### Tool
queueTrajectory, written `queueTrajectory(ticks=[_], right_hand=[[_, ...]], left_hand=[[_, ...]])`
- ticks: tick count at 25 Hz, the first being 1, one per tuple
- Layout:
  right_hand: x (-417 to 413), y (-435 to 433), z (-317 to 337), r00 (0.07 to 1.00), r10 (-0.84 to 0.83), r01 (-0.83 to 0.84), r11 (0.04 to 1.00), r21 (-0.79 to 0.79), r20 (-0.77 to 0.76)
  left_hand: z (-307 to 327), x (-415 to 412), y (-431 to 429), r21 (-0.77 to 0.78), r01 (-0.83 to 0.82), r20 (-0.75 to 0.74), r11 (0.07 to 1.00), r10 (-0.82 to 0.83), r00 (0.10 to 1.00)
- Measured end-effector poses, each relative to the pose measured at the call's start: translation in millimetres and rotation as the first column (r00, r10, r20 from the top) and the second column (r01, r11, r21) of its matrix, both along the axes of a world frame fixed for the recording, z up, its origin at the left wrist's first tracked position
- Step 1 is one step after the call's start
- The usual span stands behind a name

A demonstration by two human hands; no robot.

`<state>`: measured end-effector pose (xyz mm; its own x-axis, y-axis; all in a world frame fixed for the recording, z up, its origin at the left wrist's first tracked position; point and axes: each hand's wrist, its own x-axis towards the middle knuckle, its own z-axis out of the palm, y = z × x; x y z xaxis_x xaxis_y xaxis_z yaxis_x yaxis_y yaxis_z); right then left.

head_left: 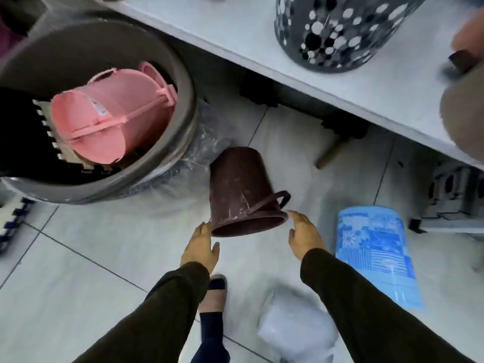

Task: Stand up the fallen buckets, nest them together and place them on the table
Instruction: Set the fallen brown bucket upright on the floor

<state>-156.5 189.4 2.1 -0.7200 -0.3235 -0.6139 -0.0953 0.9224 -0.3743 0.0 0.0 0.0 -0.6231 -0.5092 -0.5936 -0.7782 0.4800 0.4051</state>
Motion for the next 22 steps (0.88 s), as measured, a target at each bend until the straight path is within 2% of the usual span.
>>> queueTrajectory(ticks=[2, 6, 9, 12, 15, 17, 19, 20, 22], right_hand=[[-9.4, -13.8, -37.0, 0.999, -0.054, 0.054, 0.997, -0.046, -0.007], [-15.6, -31.8, -75.2, 0.998, -0.069, 0.069, 0.998, 0.002, 0.002], [-24.2, -30.0, -72.8, 0.990, -0.075, 0.081, 0.996, 0.048, -0.119], [-50.6, -37.3, -52.6, 0.949, -0.138, 0.124, 0.990, -0.066, -0.282], [-82.5, -49.0, -40.9, 0.942, -0.154, 0.097, 0.976, -0.195, -0.299], [-99.5, -52.7, -41.1, 0.962, -0.136, 0.096, 0.980, -0.172, -0.236], [-105.4, -48.2, -47.9, 0.972, -0.187, 0.169, 0.977, -0.129, -0.141], [-103.3, -45.1, -50.7, 0.962, -0.259, 0.245, 0.958, -0.148, -0.085], [-91.0, -41.8, -56.3, 0.924, -0.381, 0.375, 0.904, -0.206, 0.012]], left_hand=[[-34.6, -14.9, -7.3, -0.006, 0.020, -0.051, 1.000, -0.021, 0.998], [-67.9, -28.5, -21.0, -0.062, 0.102, -0.118, 0.993, -0.109, 0.987], [-58.4, -33.1, -32.3, -0.090, 0.178, -0.193, 0.980, -0.193, 0.962], [-41.6, -65.5, -50.9, -0.070, 0.223, -0.268, 0.972, -0.234, 0.935], [-36.9, -110.3, -74.0, -0.027, 0.100, -0.367, 0.995, -0.102, 0.925], [-35.8, -139.5, -89.0, 0.010, 0.032, -0.389, 0.999, -0.026, 0.921], [-39.5, -161.1, -103.2, 0.068, -0.049, -0.356, 0.996, 0.070, 0.932], [-42.3, -169.4, -109.1, 0.148, -0.132, -0.324, 0.980, 0.174, 0.930], [-50.8, -179.9, -113.3, 0.326, -0.342, -0.201, 0.881, 0.418, 0.886]])
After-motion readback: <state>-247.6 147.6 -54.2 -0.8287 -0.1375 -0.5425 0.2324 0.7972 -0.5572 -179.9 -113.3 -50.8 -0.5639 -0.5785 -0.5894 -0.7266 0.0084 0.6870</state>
